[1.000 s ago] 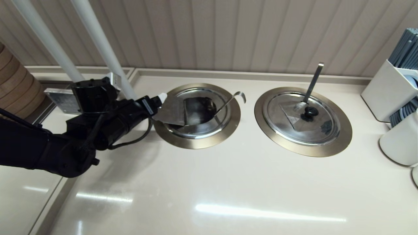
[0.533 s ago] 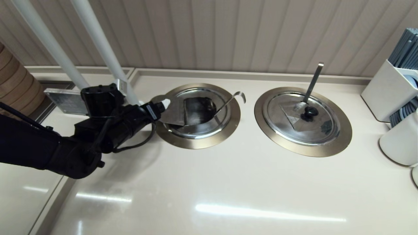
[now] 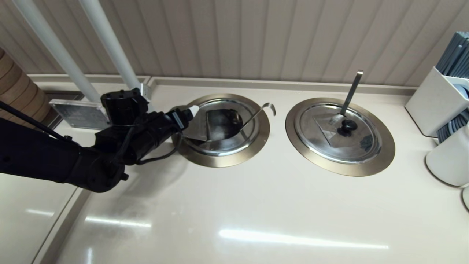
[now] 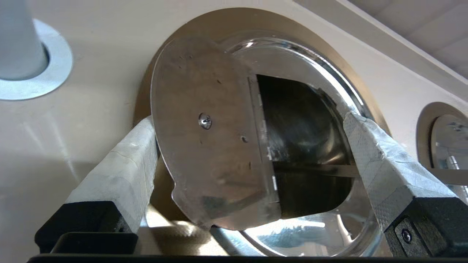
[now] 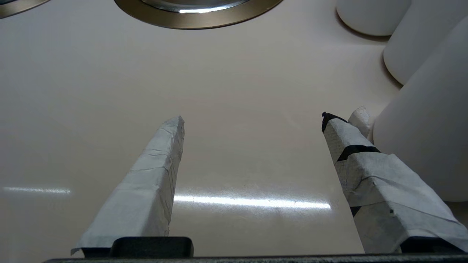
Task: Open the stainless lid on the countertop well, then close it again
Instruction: Close the lid
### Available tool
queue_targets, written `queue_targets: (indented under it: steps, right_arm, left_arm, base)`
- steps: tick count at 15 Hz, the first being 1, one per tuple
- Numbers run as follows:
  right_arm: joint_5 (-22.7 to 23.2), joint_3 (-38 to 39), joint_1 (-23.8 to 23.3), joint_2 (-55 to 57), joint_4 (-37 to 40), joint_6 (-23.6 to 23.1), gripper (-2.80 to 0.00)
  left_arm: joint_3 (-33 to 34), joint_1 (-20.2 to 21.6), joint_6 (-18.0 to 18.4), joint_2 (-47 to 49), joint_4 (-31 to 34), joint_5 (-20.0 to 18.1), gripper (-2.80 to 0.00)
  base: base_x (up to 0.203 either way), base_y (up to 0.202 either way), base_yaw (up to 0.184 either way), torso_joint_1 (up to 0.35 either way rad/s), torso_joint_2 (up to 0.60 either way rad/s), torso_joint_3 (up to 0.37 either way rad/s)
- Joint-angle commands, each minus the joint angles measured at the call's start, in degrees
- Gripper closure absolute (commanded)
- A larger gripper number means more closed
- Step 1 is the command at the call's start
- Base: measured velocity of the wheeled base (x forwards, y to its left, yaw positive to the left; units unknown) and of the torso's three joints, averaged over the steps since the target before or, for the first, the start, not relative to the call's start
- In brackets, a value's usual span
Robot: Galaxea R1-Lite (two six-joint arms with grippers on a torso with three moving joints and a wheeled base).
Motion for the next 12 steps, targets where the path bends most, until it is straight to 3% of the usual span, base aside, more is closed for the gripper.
queue_targets:
  steps: [1,12]
  right_arm:
    - [0.0,0.4,0.0,0.1,0.0,0.0,-2.8]
    - [0.0,0.4,0.0,0.1,0.0,0.0,-2.8]
  left_arm:
    - [-1.1,-1.0,-0.1,0.3,-0.2,0.1,-2.8]
    - [-12.1,-7.3,0.0,1.2,6.7,0.7,-2.8]
  base:
    - [0.0,0.0,0.0,0.0,0.0,0.0]
    - [0.0,0.0,0.0,0.0,0.0,0.0]
